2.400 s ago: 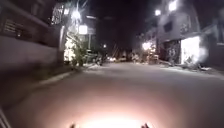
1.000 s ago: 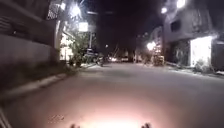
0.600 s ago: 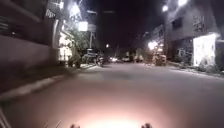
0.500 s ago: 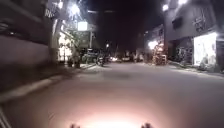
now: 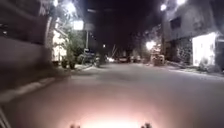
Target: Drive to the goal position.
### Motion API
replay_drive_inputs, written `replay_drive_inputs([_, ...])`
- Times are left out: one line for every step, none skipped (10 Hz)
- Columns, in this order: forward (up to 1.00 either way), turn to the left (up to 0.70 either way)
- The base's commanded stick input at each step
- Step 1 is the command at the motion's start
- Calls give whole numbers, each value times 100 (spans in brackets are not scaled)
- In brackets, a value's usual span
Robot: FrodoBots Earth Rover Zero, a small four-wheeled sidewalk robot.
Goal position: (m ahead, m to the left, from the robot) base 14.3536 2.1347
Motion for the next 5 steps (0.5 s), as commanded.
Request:
replay_drive_inputs([70,0])
replay_drive_inputs([70,0])
replay_drive_inputs([70,0])
replay_drive_inputs([70,0])
replay_drive_inputs([70,0])
